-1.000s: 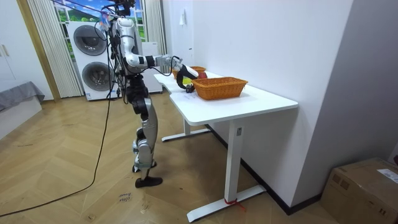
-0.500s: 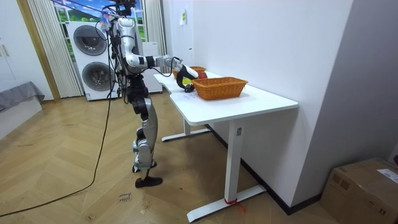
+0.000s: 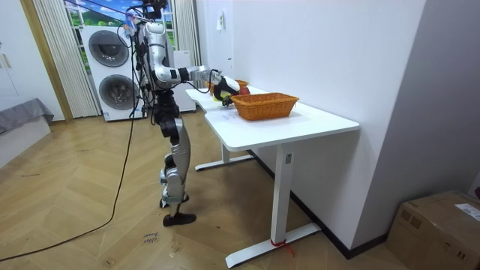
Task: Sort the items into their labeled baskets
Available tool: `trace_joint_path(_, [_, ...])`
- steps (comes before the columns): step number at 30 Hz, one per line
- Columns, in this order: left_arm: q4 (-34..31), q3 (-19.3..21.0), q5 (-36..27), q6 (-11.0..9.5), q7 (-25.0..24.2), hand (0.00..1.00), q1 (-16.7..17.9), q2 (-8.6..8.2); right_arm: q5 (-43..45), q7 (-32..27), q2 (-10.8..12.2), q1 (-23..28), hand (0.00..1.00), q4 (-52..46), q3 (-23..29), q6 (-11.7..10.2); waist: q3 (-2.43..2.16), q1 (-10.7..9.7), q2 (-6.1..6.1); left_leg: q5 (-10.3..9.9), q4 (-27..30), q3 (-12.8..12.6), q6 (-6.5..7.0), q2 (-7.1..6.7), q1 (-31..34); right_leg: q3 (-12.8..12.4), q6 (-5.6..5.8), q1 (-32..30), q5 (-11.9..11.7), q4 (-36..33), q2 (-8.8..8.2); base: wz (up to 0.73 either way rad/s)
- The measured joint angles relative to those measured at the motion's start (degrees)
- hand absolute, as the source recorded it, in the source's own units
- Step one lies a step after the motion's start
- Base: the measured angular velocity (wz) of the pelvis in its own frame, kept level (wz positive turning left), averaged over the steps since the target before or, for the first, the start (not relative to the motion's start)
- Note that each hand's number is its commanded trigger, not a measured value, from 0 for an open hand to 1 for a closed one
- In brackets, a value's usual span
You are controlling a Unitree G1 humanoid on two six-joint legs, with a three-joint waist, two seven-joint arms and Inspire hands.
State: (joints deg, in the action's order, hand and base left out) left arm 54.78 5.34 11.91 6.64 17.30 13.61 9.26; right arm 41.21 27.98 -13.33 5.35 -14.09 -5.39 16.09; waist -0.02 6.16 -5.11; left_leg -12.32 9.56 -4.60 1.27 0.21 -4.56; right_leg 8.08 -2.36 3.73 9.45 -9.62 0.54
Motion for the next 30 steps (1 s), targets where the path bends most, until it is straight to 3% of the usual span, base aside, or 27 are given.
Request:
trace_joint_path(9, [-0.04,0.67,0.01,-0.15,0.0,0.0,-0.05,-0.58,-5.79,-5.18,0.01,-0.95,1.0,-1.15,2.42,-1.35,-0.02,-0.12,-0.04,0.03,-0.18,0.01,0.05,-0.04,-0.08,0.06,0.04,0.16,-0.02,-0.04,-0.1,0.0])
trace_joint_path(15, [0.57,1.48,0.02,-0.46,0.01,0.0,0.01,-0.91,-8.51,-8.68,-0.03,-1.03,1.0,-1.15,5.23,-1.8,-0.04,-0.3,-0.68,0.03,-0.13,-0.01,0.05,-0.06,-0.13,-0.07,0.05,0.16,-0.01,-0.05,-0.07,0.0])
trace_joint_path(24, [2.07,3.88,0.2,-0.92,-0.06,0.0,0.68,-0.84,-11.66,-15.34,-0.19,-3.65,1.0,-1.34,11.11,-5.13,0.01,-1.67,-0.79,0.02,0.09,-0.04,0.05,-0.04,-0.07,-0.03,0.09,0.09,0.01,0.05,-0.04,0.0])
trace_joint_path(30, [2.71,7.63,0.13,-1.92,-0.04,0.0,2.46,-1.4,-14.48,-21.64,-0.39,-3.88,1.0,-1.39,16.53,-7.37,-0.02,-3.02,-0.68,0.02,-0.01,-0.25,0.05,0.07,-0.16,0.29,0.09,0.15,0.01,-0.12,-0.06,0.0])
